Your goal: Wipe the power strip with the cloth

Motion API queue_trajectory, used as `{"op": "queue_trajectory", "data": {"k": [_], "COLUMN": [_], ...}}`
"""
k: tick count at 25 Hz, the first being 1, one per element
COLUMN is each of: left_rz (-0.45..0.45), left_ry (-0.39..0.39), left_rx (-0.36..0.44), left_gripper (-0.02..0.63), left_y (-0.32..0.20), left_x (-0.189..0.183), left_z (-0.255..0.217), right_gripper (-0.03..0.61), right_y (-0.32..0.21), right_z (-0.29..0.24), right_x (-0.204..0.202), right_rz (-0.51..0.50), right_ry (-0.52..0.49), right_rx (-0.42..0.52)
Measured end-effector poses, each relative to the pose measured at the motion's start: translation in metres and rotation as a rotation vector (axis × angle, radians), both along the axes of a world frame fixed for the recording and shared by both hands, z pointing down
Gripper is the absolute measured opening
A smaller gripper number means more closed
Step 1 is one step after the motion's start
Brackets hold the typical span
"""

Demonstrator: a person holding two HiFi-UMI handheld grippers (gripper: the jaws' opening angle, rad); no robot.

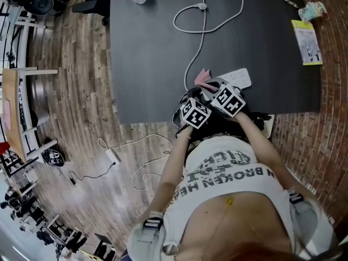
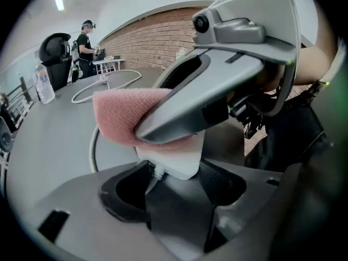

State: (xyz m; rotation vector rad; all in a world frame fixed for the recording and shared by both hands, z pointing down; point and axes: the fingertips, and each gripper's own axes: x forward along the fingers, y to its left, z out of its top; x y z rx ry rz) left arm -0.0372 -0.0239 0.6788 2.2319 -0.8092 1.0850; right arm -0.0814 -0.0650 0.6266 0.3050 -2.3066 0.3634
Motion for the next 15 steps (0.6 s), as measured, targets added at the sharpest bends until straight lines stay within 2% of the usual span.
{"op": "queue_trajectory", "data": {"k": [3, 9, 15], "left_rz": [0.006, 0.011, 0.016], "left_ry": [0.01, 0.005, 0.001], "left_rx": [-0.011, -0.03, -0.037], "left_gripper": [0.273, 0.273, 0.273], "left_y": [0.0, 0.0, 0.002], "left_x": [0.0, 0.0, 0.001], "left_z": [0.001, 0.003, 0.004], "right_gripper": [0.017, 0.017, 0.017], "right_y": [0.003, 0.003, 0.002], "right_z": [0.012, 0.015, 0.015], "right_x": [-0.001, 0.0, 0.007], "right_rz": [-0.027, -0.042, -0.025], "right_ry": [0.039, 0.046, 0.054], "right_rx": [0.005, 0.046, 0.042]}}
